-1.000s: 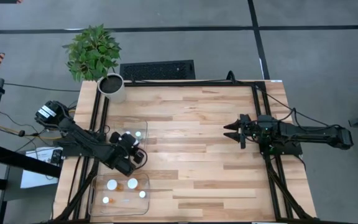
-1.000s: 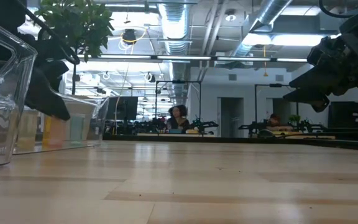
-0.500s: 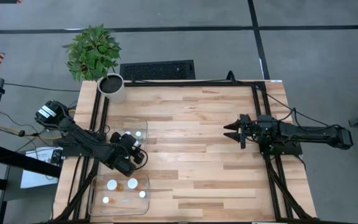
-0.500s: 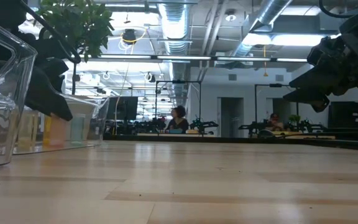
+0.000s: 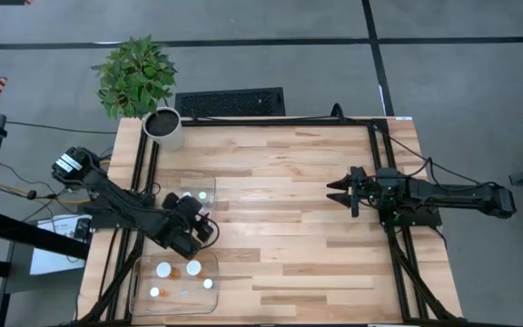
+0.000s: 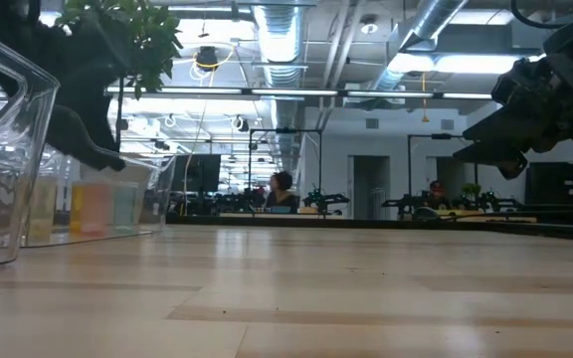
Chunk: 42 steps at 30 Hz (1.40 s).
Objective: Pick and place medicine bottles into bin by pill shape (circle, oval)
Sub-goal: Return to Home Position
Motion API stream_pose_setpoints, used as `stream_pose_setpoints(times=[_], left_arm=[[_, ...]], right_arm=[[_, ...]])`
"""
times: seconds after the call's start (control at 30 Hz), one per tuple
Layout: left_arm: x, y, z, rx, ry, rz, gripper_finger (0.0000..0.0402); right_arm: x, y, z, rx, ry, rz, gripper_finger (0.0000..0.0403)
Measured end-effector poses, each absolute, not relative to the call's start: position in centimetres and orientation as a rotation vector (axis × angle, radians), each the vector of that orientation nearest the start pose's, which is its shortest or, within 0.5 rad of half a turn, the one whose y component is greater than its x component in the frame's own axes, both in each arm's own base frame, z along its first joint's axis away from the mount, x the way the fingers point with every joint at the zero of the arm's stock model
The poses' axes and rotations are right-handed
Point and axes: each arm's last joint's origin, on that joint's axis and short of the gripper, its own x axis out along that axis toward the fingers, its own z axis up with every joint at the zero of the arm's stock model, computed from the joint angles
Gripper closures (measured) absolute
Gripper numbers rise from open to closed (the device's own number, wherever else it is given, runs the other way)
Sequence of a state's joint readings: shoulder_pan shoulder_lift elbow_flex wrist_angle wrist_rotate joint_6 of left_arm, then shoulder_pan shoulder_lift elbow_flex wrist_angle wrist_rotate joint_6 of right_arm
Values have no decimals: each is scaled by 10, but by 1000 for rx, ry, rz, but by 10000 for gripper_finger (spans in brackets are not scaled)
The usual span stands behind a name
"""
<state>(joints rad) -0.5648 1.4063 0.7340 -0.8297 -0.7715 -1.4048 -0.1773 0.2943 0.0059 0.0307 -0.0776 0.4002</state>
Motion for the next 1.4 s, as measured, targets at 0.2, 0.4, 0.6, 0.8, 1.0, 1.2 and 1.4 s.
stream_pose_setpoints(times=[0.2,0.4,0.6,0.8,1.0,1.2,1.4], left_arm=[[201,-103,219,-293,753,811,161],[208,-106,310,-197,663,717,161],[208,-106,396,-264,548,552,161],[204,-103,429,-58,529,421,161],[167,-71,453,-96,410,273,161],[117,-52,416,-169,107,-99,161],[95,-44,313,-258,-52,-251,161]], right_arm=[[112,-18,147,431,207,-144,178],[113,-18,169,422,135,-128,178],[114,-19,182,354,103,-122,178],[114,-19,194,320,45,-99,178],[109,-21,226,275,-122,32,178],[102,-28,238,280,-161,63,178],[97,-37,238,329,-147,58,178]])
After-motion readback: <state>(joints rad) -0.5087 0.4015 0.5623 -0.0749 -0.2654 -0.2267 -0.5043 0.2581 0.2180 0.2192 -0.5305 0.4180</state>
